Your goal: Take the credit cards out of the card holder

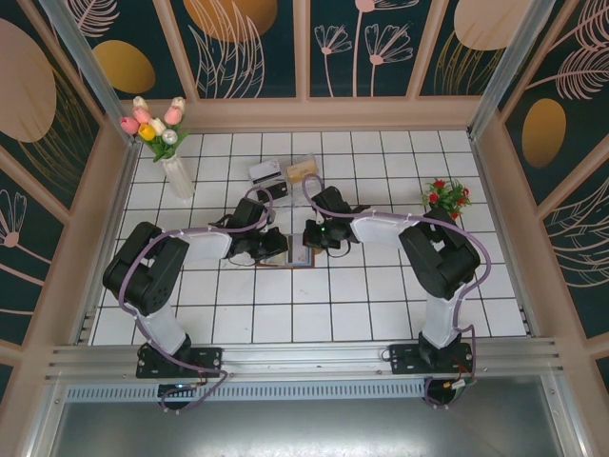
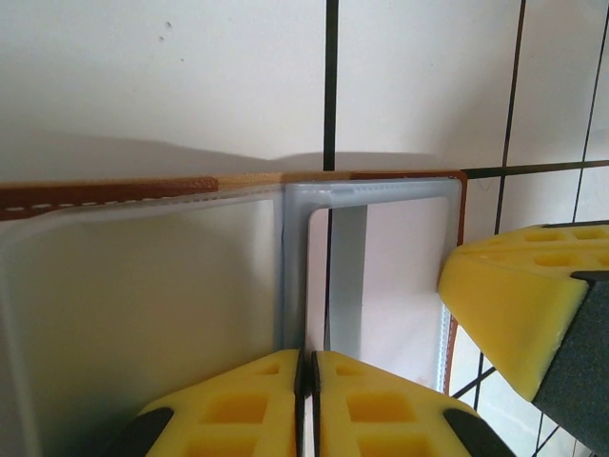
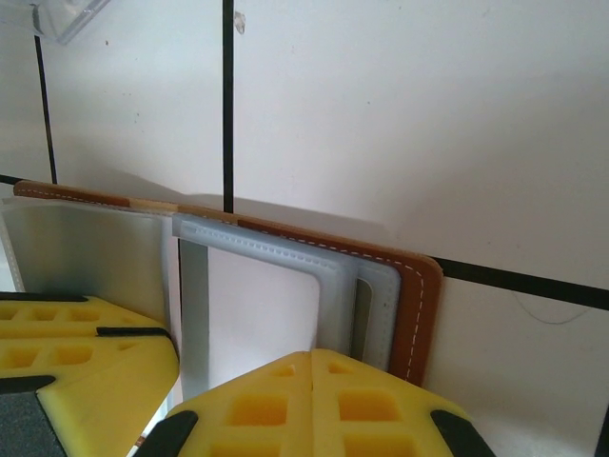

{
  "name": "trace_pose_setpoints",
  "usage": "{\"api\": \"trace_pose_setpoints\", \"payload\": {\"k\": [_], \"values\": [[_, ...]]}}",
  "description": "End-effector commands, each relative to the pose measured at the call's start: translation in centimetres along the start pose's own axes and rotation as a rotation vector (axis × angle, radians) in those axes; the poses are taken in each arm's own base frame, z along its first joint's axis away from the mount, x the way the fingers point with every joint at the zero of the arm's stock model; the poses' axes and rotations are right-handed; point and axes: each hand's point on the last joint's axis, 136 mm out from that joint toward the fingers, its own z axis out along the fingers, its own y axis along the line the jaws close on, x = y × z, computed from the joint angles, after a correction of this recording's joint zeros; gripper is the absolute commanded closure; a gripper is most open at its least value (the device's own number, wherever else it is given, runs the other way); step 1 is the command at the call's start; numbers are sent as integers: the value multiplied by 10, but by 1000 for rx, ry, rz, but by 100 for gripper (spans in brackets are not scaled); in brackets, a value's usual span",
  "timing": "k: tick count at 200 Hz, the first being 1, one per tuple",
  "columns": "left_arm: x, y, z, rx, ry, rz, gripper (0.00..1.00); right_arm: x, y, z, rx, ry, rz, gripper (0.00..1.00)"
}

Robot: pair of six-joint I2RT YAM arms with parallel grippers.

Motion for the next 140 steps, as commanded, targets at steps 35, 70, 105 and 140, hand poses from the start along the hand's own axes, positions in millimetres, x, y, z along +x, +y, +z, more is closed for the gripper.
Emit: {"api": "trace_pose_setpoints", "payload": {"k": [35, 70, 105, 140], "values": [[15, 6, 4, 20, 40, -14, 85, 20, -27, 18, 69, 83, 24, 95], [16, -2, 4, 69, 48, -19, 83, 25, -31, 21, 73, 98, 27, 95], [14, -7, 4, 108, 46, -23, 84, 29, -33, 23, 74, 106, 30, 95], [14, 3, 4, 64, 39, -28, 90, 30, -39, 25, 96, 108, 34, 95]]}}
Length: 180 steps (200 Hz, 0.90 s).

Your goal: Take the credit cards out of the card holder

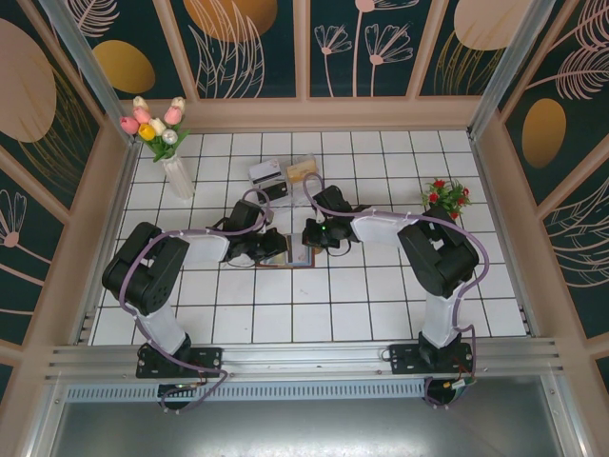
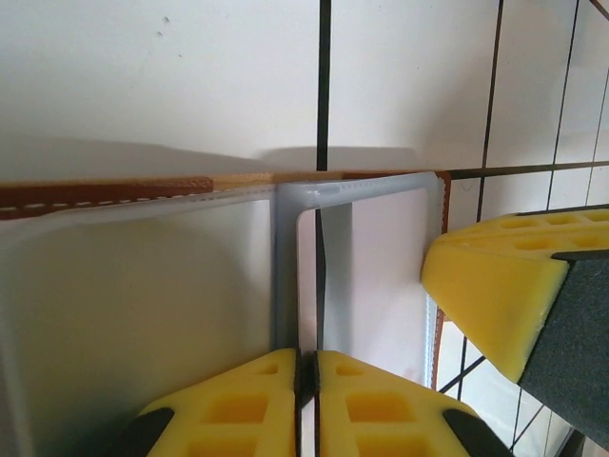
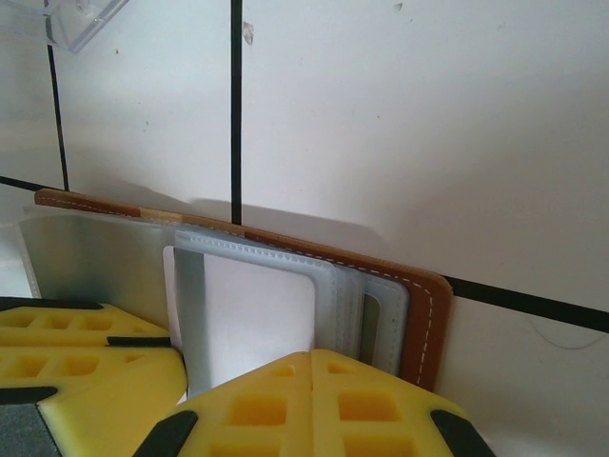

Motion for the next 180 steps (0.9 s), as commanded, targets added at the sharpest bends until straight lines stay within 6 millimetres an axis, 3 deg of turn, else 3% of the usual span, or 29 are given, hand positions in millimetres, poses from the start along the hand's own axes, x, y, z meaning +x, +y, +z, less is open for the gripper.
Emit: {"api": "trace_pose_setpoints", "payload": {"k": [1, 61, 93, 145, 169, 180], "values": [[13, 5, 3, 0, 44, -8, 90, 31, -41, 20, 127, 98, 27, 95], [13, 19, -7, -60, 24, -4, 100, 32, -57, 18, 187, 87, 44, 95], [17, 28, -8, -90, 32, -8, 100, 28, -55, 14, 181, 73, 41, 95], [8, 19, -22, -90, -16, 17, 100, 16, -39, 8, 139, 49, 12, 94], [10, 6, -21, -18, -2, 15, 100, 14, -32, 8, 99, 50, 6, 93], [12, -2, -19, 38, 10, 6, 94, 15, -29, 9, 87, 56, 7, 93]]}}
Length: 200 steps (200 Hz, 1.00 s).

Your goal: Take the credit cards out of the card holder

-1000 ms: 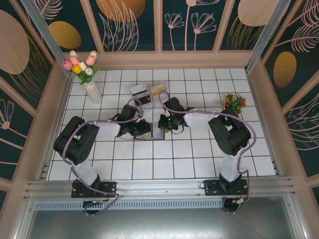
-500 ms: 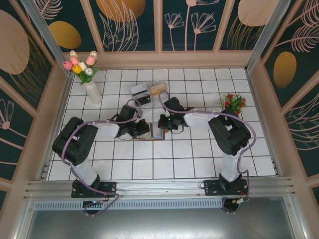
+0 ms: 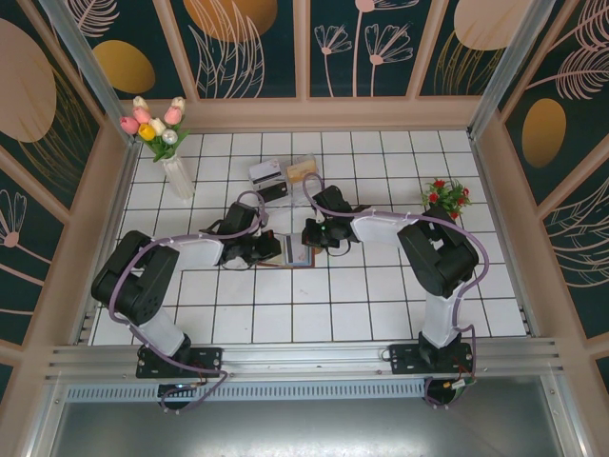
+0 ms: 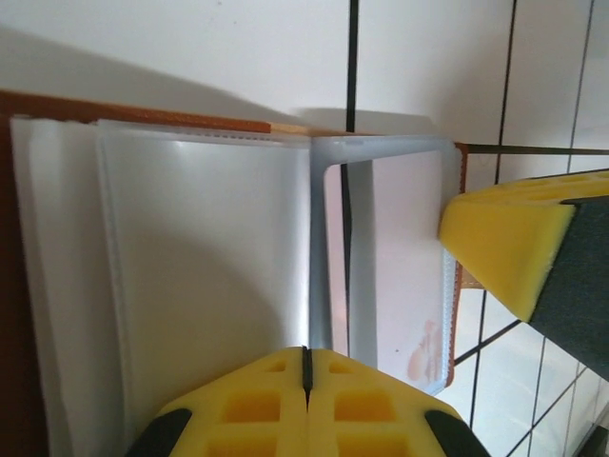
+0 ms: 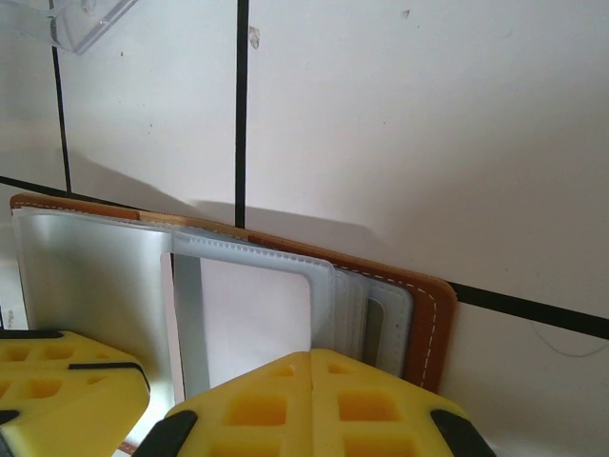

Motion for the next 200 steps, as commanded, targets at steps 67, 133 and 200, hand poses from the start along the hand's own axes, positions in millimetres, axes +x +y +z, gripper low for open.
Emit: {"api": "trace_pose_setpoints", "payload": {"k": [67, 133, 200], "values": [[6, -12, 7, 108, 49, -34, 81, 25, -35, 13, 95, 81, 34, 93], [15, 2, 18, 93, 83, -52, 82, 29, -37, 15, 95, 90, 36, 93], [9, -17, 15, 234, 74, -39, 85, 32, -34, 17, 63, 103, 31, 93]]}}
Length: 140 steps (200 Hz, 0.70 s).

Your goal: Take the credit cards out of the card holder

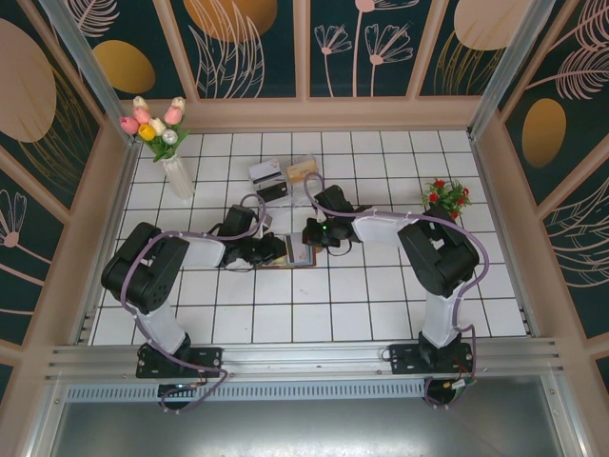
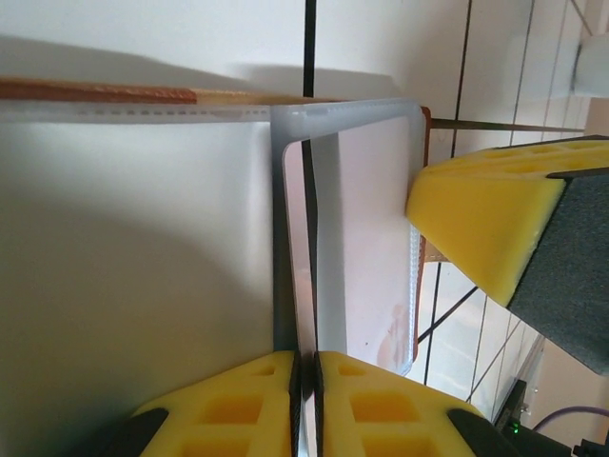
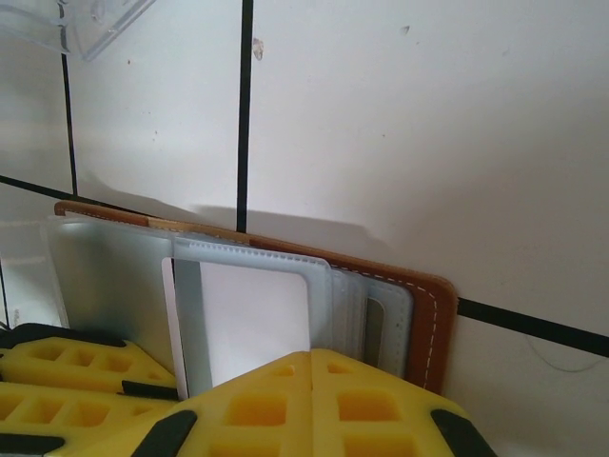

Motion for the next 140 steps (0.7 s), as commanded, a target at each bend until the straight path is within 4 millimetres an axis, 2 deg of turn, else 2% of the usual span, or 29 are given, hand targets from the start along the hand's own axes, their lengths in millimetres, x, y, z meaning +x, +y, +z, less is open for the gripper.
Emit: {"api": "trace_pose_setpoints", "payload": {"k": [1, 62, 101, 140], "values": [[-1, -9, 2, 76, 2, 14, 85, 34, -34, 15, 83, 108, 39, 93], [-4, -8, 5, 97, -3, -1, 87, 44, -29, 18, 31, 139, 52, 94], [-7, 0, -2, 76, -28, -5, 100, 42, -40, 18, 94, 126, 60, 94], [-8, 12, -14, 61, -48, -14, 100, 38, -52, 17, 145, 112, 74, 94]]}}
